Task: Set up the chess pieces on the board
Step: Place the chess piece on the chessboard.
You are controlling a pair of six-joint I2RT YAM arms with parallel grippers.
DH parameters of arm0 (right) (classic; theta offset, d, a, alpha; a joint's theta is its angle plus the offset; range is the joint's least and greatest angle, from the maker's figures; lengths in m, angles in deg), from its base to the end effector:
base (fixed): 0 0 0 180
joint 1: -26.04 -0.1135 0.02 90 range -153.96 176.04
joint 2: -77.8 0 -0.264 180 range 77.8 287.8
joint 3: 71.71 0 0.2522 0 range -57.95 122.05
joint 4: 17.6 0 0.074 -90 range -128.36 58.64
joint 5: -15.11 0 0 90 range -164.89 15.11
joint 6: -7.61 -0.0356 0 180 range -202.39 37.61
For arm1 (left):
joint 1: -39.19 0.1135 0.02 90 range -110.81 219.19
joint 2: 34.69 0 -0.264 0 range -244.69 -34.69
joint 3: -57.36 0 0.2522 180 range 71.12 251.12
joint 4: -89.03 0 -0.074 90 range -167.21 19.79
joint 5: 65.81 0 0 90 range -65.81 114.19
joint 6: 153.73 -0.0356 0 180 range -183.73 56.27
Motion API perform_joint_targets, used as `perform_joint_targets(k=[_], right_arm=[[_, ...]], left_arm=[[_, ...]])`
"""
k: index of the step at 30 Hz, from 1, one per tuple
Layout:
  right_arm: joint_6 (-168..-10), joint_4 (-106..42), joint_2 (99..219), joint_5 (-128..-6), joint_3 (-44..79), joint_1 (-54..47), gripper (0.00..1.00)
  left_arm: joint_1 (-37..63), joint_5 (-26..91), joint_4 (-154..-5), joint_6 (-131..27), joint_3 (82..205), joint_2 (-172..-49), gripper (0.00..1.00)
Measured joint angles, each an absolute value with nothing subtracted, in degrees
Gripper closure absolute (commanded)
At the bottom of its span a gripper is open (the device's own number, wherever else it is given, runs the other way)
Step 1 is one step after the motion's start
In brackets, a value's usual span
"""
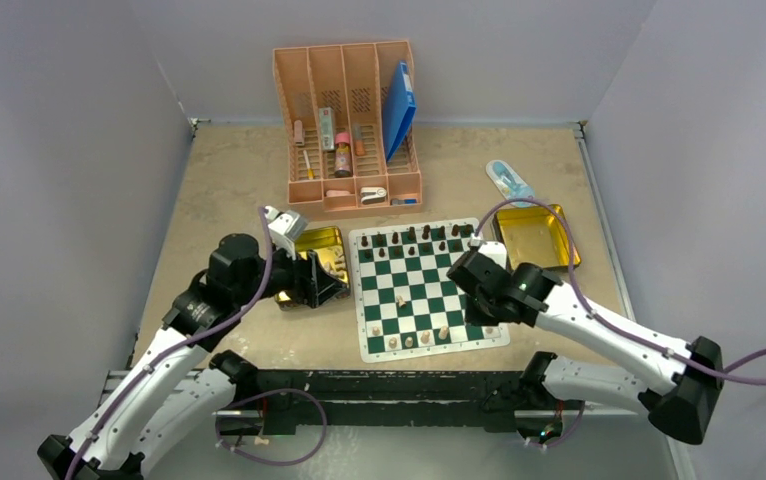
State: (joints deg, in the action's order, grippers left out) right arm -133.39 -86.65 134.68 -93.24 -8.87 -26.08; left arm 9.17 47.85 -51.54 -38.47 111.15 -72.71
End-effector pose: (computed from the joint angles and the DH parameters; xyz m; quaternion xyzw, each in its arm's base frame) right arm 0.1165 0.1315 0.2647 0.0277 0.9604 0.0835 0.2643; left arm 0.1248 -0.0886 0.3019 0.1461 0.8139 -0.4004 0.3948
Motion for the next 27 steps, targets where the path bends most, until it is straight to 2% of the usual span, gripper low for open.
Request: perform_joint_targets(k=[9,27], right_arm=[[-132.6,-84.0,145.8,-93.9,-8.1,-26.1,0.96],[-129.4,-74.3,155.4,-94.2,-8.5,-23.9,0.94]], left_arm=[[9.2,46.5,-49.7,-39.4,111.2,-69.6,0.32],[9.2,39.3,-48.4,-39.4,111.2,-60.5,0.32]])
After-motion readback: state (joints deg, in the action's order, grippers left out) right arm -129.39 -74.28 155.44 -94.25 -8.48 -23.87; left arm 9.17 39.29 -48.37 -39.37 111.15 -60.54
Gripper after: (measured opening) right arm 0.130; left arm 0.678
